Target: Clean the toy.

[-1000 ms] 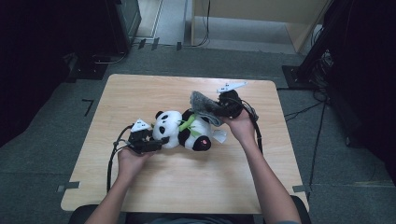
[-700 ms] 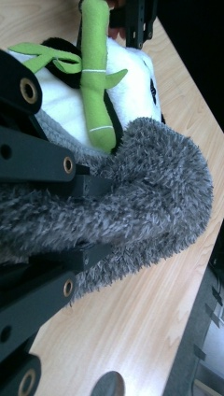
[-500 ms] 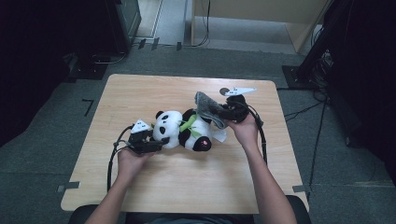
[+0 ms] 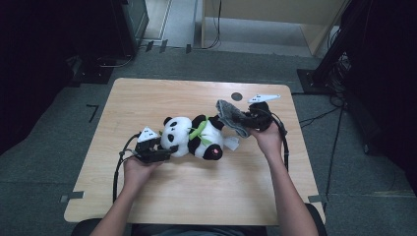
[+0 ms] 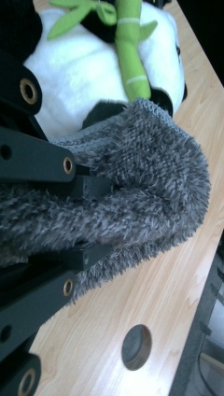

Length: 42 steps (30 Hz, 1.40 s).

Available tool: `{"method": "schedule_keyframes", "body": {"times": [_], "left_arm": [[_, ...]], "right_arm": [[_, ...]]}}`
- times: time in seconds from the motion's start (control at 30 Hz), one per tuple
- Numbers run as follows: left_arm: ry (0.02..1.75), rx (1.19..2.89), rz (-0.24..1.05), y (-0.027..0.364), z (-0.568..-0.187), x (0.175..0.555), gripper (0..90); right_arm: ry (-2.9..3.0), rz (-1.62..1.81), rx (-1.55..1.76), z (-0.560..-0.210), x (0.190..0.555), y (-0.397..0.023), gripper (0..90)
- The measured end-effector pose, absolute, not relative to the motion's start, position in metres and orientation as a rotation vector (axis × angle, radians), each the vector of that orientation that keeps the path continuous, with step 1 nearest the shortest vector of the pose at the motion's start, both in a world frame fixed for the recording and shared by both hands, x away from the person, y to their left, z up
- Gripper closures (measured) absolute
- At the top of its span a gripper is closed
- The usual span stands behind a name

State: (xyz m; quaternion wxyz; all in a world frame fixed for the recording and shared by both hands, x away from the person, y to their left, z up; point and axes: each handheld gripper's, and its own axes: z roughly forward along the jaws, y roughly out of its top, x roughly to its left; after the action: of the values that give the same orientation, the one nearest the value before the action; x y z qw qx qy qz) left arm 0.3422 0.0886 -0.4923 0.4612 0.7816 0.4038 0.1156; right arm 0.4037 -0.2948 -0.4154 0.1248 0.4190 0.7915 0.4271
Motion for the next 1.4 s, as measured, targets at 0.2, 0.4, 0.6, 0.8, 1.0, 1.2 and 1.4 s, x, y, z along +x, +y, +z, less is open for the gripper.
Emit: {"method": "schedule_keyframes", "body": {"times": [0.2,0.4,0.6,0.8,1.0,1.2,1.4], "left_arm": [[0.989,1.931,0.292,0.089,-0.493,0.341,32.5],[0.986,1.927,0.287,0.089,-0.493,0.342,31.5],[0.987,1.936,0.293,0.089,-0.493,0.341,31.3],[0.991,1.931,0.288,0.089,-0.493,0.342,31.3],[1.001,1.923,0.285,0.089,-0.494,0.342,30.7],[1.012,1.927,0.306,0.086,-0.494,0.340,30.1],[1.019,1.915,0.283,0.088,-0.494,0.342,29.7]], "right_arm": [[2.261,1.262,1.257,-0.415,0.408,-0.304,74.7],[2.197,1.385,1.268,-0.401,0.404,-0.308,74.2],[2.188,1.449,1.217,-0.393,0.396,-0.286,73.5],[2.269,1.434,1.119,-0.396,0.391,-0.257,73.6],[2.303,1.346,1.090,-0.406,0.392,-0.248,73.5],[2.308,1.345,1.104,-0.411,0.395,-0.254,73.4],[2.286,1.362,1.169,-0.420,0.396,-0.270,73.9]]}}
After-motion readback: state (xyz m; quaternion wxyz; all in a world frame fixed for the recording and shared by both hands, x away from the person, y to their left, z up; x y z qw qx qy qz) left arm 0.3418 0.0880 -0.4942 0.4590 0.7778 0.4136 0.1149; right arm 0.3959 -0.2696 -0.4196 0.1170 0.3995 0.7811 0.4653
